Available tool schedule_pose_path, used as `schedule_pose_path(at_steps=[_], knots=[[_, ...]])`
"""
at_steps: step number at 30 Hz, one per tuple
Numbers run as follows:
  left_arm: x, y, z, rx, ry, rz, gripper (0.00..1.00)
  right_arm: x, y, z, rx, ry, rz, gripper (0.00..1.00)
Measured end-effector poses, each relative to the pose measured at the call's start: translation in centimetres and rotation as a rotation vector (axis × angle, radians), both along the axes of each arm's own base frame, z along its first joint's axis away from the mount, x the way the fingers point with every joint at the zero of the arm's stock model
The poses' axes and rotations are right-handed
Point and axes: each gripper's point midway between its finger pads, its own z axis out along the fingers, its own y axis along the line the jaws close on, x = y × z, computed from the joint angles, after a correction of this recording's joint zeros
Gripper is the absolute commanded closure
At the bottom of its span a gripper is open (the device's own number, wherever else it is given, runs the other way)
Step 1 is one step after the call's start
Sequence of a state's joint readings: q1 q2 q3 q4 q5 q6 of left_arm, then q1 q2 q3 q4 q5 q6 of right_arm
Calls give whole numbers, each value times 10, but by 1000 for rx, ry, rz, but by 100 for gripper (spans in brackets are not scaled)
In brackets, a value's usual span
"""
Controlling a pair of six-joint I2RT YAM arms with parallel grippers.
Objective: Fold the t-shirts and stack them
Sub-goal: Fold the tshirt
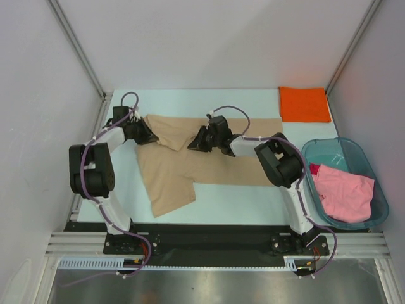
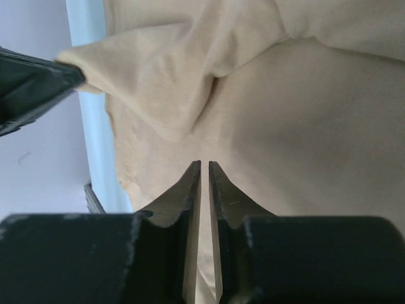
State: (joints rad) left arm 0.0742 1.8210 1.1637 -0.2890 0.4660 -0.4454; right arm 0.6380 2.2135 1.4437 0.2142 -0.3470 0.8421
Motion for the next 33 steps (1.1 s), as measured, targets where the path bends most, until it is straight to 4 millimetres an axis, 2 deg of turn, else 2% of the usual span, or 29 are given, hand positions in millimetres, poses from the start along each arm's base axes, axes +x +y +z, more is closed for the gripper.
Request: schedule_pose_path(at_steps=[7, 12, 18, 23, 33], knots=[[48, 2, 29, -10, -109, 10, 94, 3, 8, -25, 49, 68, -38, 87], [65, 3, 33, -12, -130, 13, 94, 14, 20, -23, 108, 74, -54, 86], [70, 5, 21, -5, -109, 20, 95, 23, 36, -19, 177, 85, -77, 83], [84, 6, 28, -5, -137, 20, 95, 23, 44, -23, 208, 105, -111, 73], [86, 5, 30, -8, -142, 18, 95, 30, 55, -19, 254, 109, -188, 67]])
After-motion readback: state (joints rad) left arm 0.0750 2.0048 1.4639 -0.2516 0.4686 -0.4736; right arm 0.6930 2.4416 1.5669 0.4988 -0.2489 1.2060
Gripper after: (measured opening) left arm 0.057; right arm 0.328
